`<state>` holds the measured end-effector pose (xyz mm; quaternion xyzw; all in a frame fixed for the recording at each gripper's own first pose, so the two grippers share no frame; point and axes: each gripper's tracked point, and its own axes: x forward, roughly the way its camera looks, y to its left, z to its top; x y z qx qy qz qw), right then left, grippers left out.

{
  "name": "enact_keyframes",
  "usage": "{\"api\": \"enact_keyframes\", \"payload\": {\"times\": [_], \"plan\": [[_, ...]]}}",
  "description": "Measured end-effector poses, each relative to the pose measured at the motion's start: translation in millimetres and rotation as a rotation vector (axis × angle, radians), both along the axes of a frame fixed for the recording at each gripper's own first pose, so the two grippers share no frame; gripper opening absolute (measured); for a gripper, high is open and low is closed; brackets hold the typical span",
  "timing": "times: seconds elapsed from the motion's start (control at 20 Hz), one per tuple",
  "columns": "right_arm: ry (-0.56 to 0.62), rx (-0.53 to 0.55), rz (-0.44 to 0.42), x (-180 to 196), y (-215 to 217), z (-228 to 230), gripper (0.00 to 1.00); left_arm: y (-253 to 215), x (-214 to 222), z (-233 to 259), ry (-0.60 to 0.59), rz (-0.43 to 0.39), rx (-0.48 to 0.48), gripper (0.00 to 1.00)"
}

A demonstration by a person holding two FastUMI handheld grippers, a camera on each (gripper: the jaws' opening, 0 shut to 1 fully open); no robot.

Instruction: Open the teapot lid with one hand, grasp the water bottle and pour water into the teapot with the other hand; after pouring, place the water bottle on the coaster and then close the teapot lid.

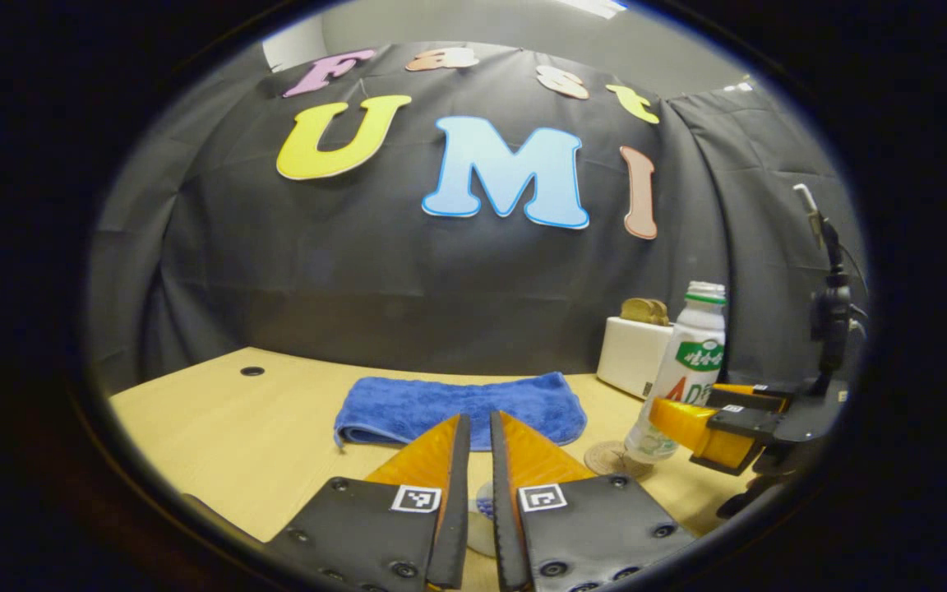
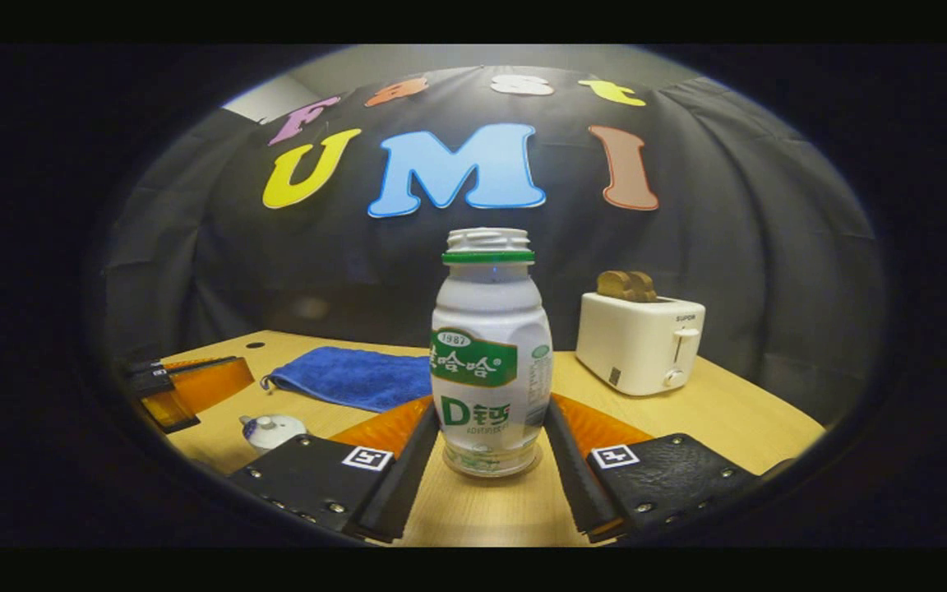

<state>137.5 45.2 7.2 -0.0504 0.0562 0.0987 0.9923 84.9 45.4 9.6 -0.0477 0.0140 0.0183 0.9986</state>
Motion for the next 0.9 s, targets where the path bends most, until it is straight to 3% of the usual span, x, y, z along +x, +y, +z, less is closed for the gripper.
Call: {"api": "enact_keyframes", "payload": {"times": [0.05,0.1,0.45,0.5,0.9], "plan": [[0.011,0.003,-0.002,5.1,-0.3,-1.4,0.73,1.0,0.6,1.4,-0.003,0.001,-0.004,0.26],[0.021,0.005,-0.005,10.0,0.1,-1.8,0.73,0.9,-0.1,2.3,-0.005,0.002,-0.006,0.20],[0.069,-0.027,0.014,25.0,11.5,-16.4,0.73,1.4,-1.4,2.5,-0.012,0.000,-0.016,0.20],[0.075,-0.025,0.016,25.9,13.1,-18.4,0.73,1.1,-1.6,2.5,-0.011,-0.002,-0.018,0.15],[0.092,-0.036,0.005,28.9,9.1,-26.1,0.73,2.7,-1.9,0.3,-0.007,0.000,-0.023,0.15]]}}
